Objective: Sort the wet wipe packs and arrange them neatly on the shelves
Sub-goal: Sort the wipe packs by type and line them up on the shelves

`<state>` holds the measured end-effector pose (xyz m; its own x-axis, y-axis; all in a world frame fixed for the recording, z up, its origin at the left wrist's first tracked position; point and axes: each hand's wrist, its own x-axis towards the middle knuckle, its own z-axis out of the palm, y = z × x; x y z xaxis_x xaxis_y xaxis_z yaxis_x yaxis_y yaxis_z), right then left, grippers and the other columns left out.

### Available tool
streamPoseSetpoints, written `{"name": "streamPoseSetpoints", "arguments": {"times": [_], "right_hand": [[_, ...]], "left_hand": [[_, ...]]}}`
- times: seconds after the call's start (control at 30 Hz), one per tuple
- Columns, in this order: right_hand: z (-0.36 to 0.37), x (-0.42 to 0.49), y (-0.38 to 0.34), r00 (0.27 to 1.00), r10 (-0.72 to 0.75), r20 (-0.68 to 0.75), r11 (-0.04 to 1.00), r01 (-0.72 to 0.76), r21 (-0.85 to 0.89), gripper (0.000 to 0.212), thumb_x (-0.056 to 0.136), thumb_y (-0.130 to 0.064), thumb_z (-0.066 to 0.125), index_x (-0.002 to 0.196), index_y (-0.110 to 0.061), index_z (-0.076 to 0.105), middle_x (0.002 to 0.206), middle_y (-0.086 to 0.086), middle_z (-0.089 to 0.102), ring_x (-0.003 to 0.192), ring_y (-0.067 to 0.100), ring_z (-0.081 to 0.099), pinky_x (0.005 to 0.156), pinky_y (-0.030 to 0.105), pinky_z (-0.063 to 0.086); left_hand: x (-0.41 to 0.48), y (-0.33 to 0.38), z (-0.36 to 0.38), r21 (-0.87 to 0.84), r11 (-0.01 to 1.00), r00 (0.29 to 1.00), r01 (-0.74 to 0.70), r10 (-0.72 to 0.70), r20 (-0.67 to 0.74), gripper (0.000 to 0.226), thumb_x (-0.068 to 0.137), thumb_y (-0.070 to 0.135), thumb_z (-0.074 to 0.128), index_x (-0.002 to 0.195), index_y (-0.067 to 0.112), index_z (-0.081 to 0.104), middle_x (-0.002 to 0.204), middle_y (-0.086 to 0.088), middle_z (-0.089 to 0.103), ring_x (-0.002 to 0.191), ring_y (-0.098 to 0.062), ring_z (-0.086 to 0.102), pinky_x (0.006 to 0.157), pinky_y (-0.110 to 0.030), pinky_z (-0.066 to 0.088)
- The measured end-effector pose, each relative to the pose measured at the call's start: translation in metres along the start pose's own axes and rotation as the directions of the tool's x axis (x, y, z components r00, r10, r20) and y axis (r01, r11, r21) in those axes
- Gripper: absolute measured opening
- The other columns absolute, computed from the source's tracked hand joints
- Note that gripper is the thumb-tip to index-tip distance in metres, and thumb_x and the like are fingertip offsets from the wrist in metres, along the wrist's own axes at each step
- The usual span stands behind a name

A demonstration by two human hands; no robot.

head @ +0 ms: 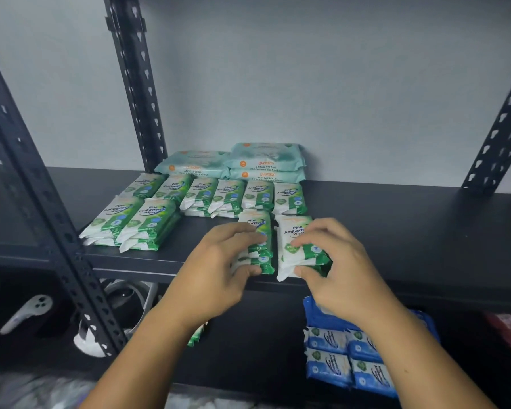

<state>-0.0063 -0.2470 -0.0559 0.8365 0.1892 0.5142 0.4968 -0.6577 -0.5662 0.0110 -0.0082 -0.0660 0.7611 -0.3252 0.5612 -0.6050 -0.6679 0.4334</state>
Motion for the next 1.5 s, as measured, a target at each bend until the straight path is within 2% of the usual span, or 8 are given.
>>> {"name": "streamPoseSetpoints", "arguments": {"times": [0.27, 0.6, 0.93, 1.03, 1.13, 1.2, 1.3, 1.5], "right_hand": [[0.018, 0.01, 0.011, 0.99, 0.005, -0.143, 1.0, 0.0, 0.029, 0.039, 0.076, -0.01, 0.086, 0.111, -0.025, 0.078, 0.122, -0.014, 0.058, 0.114, 0.008, 0.056, 0.102, 0.027, 0.048], [0.028, 0.022, 0.021, 0.984, -0.018, -0.18, 0.998, 0.029, 0.064, 0.039, 0.072, -0.007, 0.088, 0.107, -0.022, 0.079, 0.117, -0.013, 0.056, 0.111, 0.011, 0.057, 0.097, 0.027, 0.049], [0.029, 0.017, 0.021, 0.985, -0.02, -0.172, 0.996, 0.035, 0.082, 0.052, 0.074, -0.009, 0.086, 0.122, -0.024, 0.072, 0.129, -0.011, 0.049, 0.125, 0.011, 0.05, 0.105, 0.038, 0.048], [0.028, 0.007, 0.015, 0.956, -0.038, -0.292, 0.998, 0.05, 0.036, 0.052, 0.08, -0.018, 0.078, 0.13, -0.021, 0.066, 0.134, -0.002, 0.046, 0.13, 0.02, 0.044, 0.107, 0.045, 0.045], [0.028, -0.007, -0.001, 0.896, -0.139, -0.423, 0.99, 0.119, -0.073, 0.037, 0.081, -0.017, 0.067, 0.117, -0.012, 0.069, 0.118, 0.004, 0.055, 0.113, 0.025, 0.05, 0.094, 0.049, 0.046], [0.034, -0.021, -0.013, 0.892, -0.269, -0.362, 0.962, 0.263, -0.066, 0.023, 0.08, -0.007, 0.066, 0.102, -0.006, 0.071, 0.101, 0.005, 0.061, 0.095, 0.025, 0.056, 0.081, 0.045, 0.048], [0.055, -0.048, -0.024, 0.929, -0.356, -0.099, 0.93, 0.363, 0.062, 0.008, 0.08, -0.003, 0.064, 0.086, -0.008, 0.069, 0.082, -0.001, 0.06, 0.078, 0.02, 0.056, 0.068, 0.038, 0.047], [0.125, -0.076, 0.019, 0.941, -0.085, 0.327, 0.995, 0.098, -0.024, 0.013, 0.087, -0.025, 0.055, 0.089, -0.023, 0.067, 0.083, -0.013, 0.058, 0.078, 0.008, 0.055, 0.069, 0.035, 0.051]], "left_hand": [[0.005, -0.008, 0.004, -0.025, 0.999, 0.999, -0.021, 0.02, -0.037, 0.05, 0.086, 0.009, 0.078, 0.133, 0.024, 0.066, 0.142, 0.011, 0.057, 0.136, -0.004, 0.048, 0.113, -0.02, 0.036], [0.015, -0.013, 0.011, -0.014, 1.0, 0.999, -0.018, 0.017, -0.047, 0.052, 0.084, 0.006, 0.077, 0.131, 0.025, 0.067, 0.138, 0.012, 0.058, 0.133, -0.007, 0.049, 0.112, -0.03, 0.04], [0.009, -0.011, 0.012, -0.031, 0.999, 0.999, -0.029, 0.028, -0.04, 0.054, 0.088, 0.011, 0.074, 0.138, 0.025, 0.059, 0.146, 0.011, 0.05, 0.14, -0.006, 0.041, 0.116, -0.028, 0.036], [0.0, -0.002, 0.005, -0.043, 0.999, 0.996, -0.011, 0.007, -0.084, 0.058, 0.089, 0.015, 0.074, 0.143, 0.025, 0.054, 0.15, 0.008, 0.045, 0.144, -0.009, 0.036, 0.118, -0.026, 0.031], [-0.014, 0.013, -0.01, 0.003, 0.998, 0.985, -0.058, 0.058, -0.16, 0.042, 0.089, 0.011, 0.068, 0.13, 0.019, 0.063, 0.131, 0.007, 0.058, 0.127, -0.014, 0.052, 0.107, -0.03, 0.042], [-0.029, 0.022, -0.021, -0.057, 0.993, 0.989, -0.105, 0.098, -0.113, 0.031, 0.085, 0.006, 0.063, 0.115, 0.016, 0.066, 0.107, 0.007, 0.063, 0.1, -0.014, 0.061, 0.085, -0.026, 0.048], [-0.056, 0.02, -0.038, -0.164, 0.985, 0.996, -0.049, 0.06, 0.061, 0.022, 0.082, 0.003, 0.059, 0.094, 0.02, 0.066, 0.075, 0.007, 0.06, 0.063, -0.014, 0.055, 0.057, -0.024, 0.043], [-0.117, -0.063, -0.01, 0.019, 0.974, 0.884, 0.225, -0.212, 0.416, 0.021, 0.084, 0.014, 0.056, 0.089, 0.025, 0.073, 0.085, 0.012, 0.071, 0.078, -0.007, 0.066, 0.075, -0.033, 0.053]]}}
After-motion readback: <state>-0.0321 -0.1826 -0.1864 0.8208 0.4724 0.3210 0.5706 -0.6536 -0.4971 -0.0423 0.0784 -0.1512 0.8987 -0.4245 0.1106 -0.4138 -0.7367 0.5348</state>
